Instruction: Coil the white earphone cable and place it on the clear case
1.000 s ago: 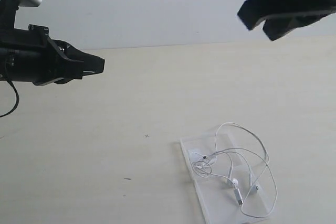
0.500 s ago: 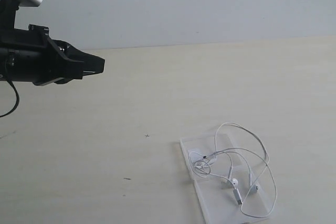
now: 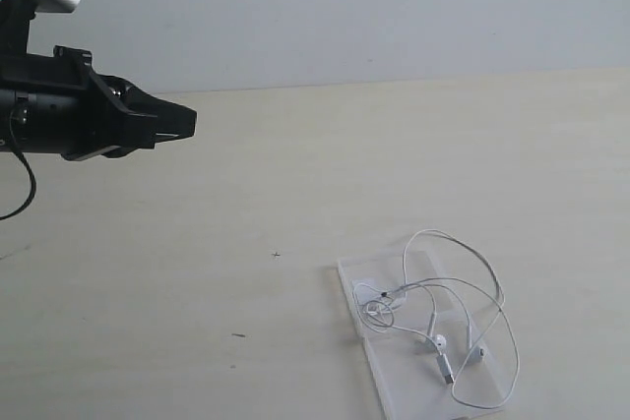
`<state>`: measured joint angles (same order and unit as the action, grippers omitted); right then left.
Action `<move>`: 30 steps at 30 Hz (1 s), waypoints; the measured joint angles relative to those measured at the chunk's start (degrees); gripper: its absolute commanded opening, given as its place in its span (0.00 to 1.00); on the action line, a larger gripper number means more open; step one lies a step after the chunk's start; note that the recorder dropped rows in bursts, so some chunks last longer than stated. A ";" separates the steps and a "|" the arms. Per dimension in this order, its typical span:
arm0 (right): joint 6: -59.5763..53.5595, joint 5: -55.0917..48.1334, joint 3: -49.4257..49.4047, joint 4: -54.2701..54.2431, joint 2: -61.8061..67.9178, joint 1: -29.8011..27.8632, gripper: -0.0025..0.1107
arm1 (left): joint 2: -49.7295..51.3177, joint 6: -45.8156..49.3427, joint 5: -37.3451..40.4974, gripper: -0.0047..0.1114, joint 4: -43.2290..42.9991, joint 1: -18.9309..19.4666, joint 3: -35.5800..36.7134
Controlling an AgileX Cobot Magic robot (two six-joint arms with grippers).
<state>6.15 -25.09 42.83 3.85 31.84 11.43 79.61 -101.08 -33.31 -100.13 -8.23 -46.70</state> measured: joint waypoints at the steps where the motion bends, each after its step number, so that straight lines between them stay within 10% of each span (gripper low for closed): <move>1: 0.00 1.41 -3.52 -0.15 -2.26 -1.36 0.02 | 0.00 0.00 0.00 0.04 0.00 0.00 0.00; 30: 0.06 13.80 -41.62 0.52 -28.55 -4.25 0.02 | 0.00 0.00 0.00 0.04 0.00 0.00 0.00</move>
<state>6.20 -11.29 1.22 4.37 3.29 7.17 79.61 -101.08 -33.31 -100.13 -8.23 -46.70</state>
